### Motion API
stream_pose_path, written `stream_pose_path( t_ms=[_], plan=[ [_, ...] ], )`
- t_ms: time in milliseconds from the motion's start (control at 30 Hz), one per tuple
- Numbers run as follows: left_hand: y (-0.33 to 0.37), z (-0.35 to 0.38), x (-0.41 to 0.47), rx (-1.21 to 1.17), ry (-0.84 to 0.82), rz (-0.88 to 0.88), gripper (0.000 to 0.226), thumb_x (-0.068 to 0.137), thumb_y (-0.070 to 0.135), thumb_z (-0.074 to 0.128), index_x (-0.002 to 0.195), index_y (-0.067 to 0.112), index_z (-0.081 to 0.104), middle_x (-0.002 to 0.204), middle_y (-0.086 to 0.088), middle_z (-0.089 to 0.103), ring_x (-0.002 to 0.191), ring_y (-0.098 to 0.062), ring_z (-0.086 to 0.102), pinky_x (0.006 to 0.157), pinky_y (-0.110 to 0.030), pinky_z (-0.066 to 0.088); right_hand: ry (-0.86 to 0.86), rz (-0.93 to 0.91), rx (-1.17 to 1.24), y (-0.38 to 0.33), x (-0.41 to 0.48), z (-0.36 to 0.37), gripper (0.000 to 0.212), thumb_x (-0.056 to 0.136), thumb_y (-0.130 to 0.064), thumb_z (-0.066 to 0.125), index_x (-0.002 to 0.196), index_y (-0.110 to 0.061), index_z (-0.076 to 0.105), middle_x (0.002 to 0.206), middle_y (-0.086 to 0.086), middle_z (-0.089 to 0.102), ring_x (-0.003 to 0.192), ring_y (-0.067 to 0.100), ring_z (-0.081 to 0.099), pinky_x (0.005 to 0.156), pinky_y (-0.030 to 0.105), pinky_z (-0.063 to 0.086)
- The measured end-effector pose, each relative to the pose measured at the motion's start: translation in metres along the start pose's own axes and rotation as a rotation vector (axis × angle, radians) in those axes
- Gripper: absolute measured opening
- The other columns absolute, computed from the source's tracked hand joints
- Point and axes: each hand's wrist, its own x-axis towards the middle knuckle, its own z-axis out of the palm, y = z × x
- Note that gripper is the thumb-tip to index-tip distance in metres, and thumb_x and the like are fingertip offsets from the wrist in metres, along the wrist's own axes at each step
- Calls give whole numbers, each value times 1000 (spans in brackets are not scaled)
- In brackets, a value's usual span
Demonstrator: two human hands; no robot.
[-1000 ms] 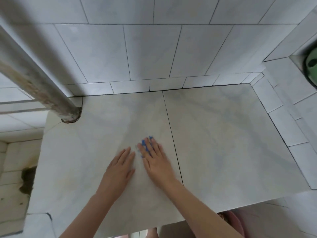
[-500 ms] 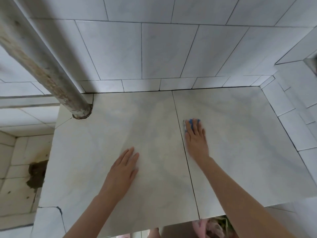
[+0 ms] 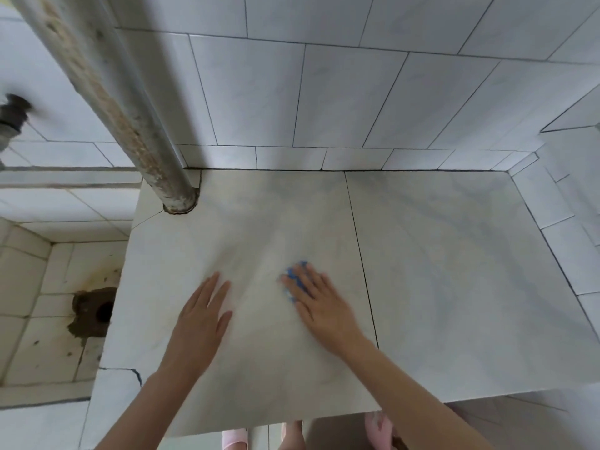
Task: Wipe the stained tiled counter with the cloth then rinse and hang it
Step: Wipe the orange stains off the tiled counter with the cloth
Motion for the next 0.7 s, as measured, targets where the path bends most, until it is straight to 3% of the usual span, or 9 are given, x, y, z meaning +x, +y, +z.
stream_pose_path(
  t_ms=[100,233,267,333,400,500,567,700],
  plan=[
    [-6,-6,-8,-5,-3,-24,65,85,48,22,134,12,45,145,-8,37,129,-27,40,102,-36,33,46,243,25,37,-20,-5,51,99,-43,2,149,-34,11,157,-9,8,145,11,1,115,24,-1],
    [-20,-12,-21,3,-15,-25,71,92,56,9,133,11,46,142,-10,42,124,-27,46,100,-36,34,93,371,53,39,-24,-6,55,95,-45,-2,147,-30,0,158,-6,-2,143,7,-17,112,20,-16],
    [-23,-14,-24,-2,-7,-37,66,94,52,13,133,11,46,141,-10,43,123,-28,47,98,-36,35,100,401,68,30,-20,-4,56,93,-44,-3,146,-28,-3,158,-4,-3,142,8,-18,111,19,-19],
    [-26,-17,-29,-24,14,-87,46,94,35,39,132,10,47,141,-12,42,122,-32,49,96,-39,39,110,437,113,10,-6,0,59,89,-43,-5,146,-26,-5,158,-3,-5,142,11,-17,111,20,-20],
    [-31,-19,-32,-22,40,-113,49,84,18,62,130,8,49,140,-14,43,120,-34,51,94,-42,41,107,413,115,-14,12,3,60,92,-40,3,148,-20,8,157,-1,6,144,16,-5,113,23,-13],
    [-43,-25,-39,6,49,-139,53,81,14,65,131,8,48,142,-13,41,124,-33,47,96,-44,41,94,300,96,-63,37,9,50,95,-28,27,141,-15,41,148,6,38,138,29,32,111,34,14],
    [-53,-26,-42,-2,50,-181,53,83,15,63,133,8,46,144,-13,38,128,-32,42,100,-45,38,104,201,105,-98,49,19,47,95,-26,31,139,-20,45,146,5,42,137,28,34,109,38,22],
    [-73,-28,-50,11,57,-202,55,81,12,66,131,4,47,143,-16,38,128,-35,41,100,-50,40,91,-60,122,-152,36,37,47,96,-24,34,143,-26,37,151,1,33,143,22,22,112,38,22]
  ],
)
